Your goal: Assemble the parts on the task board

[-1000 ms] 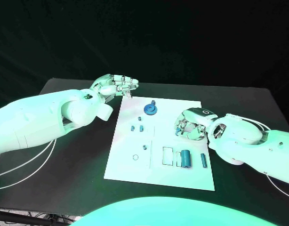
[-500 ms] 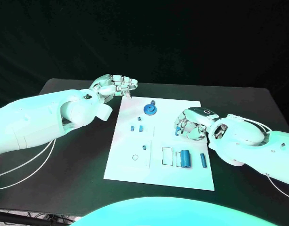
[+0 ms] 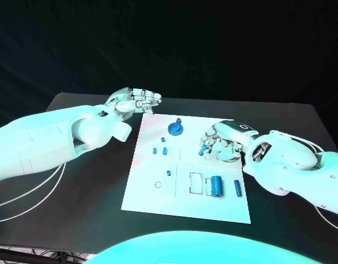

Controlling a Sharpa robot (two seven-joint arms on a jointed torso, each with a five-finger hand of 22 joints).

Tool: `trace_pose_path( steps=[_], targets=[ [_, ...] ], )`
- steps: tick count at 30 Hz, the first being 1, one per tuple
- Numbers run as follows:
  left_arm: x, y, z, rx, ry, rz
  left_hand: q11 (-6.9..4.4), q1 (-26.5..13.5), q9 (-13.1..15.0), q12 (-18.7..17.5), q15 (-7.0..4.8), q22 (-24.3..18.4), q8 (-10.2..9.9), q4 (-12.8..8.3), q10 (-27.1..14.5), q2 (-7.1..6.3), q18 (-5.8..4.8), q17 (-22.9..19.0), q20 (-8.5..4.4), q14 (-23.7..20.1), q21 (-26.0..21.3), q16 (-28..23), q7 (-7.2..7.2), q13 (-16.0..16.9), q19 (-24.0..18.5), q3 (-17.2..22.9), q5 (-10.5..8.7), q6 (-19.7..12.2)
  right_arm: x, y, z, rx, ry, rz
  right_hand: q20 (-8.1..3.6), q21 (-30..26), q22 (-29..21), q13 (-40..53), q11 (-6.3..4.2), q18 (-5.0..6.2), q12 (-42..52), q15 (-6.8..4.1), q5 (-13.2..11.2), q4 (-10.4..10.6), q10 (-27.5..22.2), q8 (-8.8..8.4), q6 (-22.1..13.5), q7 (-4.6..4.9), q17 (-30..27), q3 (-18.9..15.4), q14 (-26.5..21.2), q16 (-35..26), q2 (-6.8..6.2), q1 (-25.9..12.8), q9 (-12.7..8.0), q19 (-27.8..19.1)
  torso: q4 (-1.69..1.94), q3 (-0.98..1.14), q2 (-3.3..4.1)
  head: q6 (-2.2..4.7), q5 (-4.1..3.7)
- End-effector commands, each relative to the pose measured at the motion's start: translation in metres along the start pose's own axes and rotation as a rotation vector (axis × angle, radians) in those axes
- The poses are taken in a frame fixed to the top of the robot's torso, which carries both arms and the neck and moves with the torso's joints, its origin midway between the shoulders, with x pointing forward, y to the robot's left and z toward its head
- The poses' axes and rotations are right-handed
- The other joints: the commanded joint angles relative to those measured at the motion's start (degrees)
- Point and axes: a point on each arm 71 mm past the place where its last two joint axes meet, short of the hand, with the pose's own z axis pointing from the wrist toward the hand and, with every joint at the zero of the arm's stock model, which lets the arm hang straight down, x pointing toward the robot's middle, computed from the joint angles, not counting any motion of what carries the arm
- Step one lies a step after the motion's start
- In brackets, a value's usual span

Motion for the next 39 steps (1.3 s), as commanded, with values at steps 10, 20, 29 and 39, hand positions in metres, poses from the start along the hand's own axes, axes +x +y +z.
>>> trace_pose_path(
  steps=[10,20,29,39],
  targets=[
    [0.003,0.0,0.004,0.006,0.018,-0.008,-0.08,-0.33,-0.02,0.01,0.18,0.01,-0.23,-0.44,-0.43,-0.06,0.84,-0.07,0.11,-0.11,0.01,-0.22,1.42,-0.06,-0.42,0.13,0.32,-0.43,0.015,0.068,0.011,-0.192,-0.01,0.039,-0.25,0.06,9.48,-0.06,0.01,-0.39,-0.4,-0.24,-0.02,-0.16,0.51,2.19,-0.03,-0.13,-0.23,0.49,2.68,0.11,0.0,-0.79,3.5,3.38,0.07,-0.03,-0.01,-0.09,0.85],
    [0.007,0.0,0.006,0.004,0.029,-0.011,-0.07,-0.31,-0.02,0.02,0.18,0.01,-0.23,-0.49,-0.47,-0.06,0.84,-0.08,0.11,-0.13,0.02,-0.23,1.42,-0.06,-0.42,0.14,0.32,-0.46,0.048,0.092,0.024,-0.255,0.037,0.054,-0.25,-0.2,9.41,-0.06,0.02,-0.34,-0.58,-0.23,0.39,-0.81,0.48,2.33,-0.23,-0.06,-0.38,1.03,2.63,0.05,-0.06,-0.96,3.8,3.32,0.19,-0.12,0.11,-0.4,2.0],
    [0.008,0.0,0.006,0.003,0.03,-0.011,-0.07,-0.31,-0.02,0.02,0.18,0.01,-0.23,-0.49,-0.47,-0.06,0.84,-0.08,0.11,-0.13,0.02,-0.23,1.42,-0.06,-0.42,0.14,0.32,-0.46,0.07,0.095,0.027,-0.255,0.084,0.055,-0.24,-0.35,9.36,-0.05,0.06,-0.31,-0.64,-0.21,0.57,-1.04,0.48,2.39,-0.33,-0.01,-0.56,1.21,2.59,-0.02,-0.11,-1.14,3.92,3.29,0.14,0.02,0.15,-0.76,2.64],
    [0.009,0.0,0.006,0.002,0.034,-0.012,-0.07,-0.31,-0.02,0.02,0.18,0.01,-0.23,-0.49,-0.47,-0.06,0.84,-0.08,0.11,-0.13,0.02,-0.23,1.42,-0.06,-0.42,0.14,0.32,-0.46,0.081,0.095,0.029,-0.249,0.111,0.043,-0.24,-0.35,9.36,-0.05,0.06,-0.31,-0.64,-0.21,0.57,-1.04,0.48,2.39,-0.33,-0.01,-0.56,1.21,2.59,-0.02,-0.11,-1.14,3.92,3.29,0.04,0.01,0.21,-1.04,2.96]
  ],
)
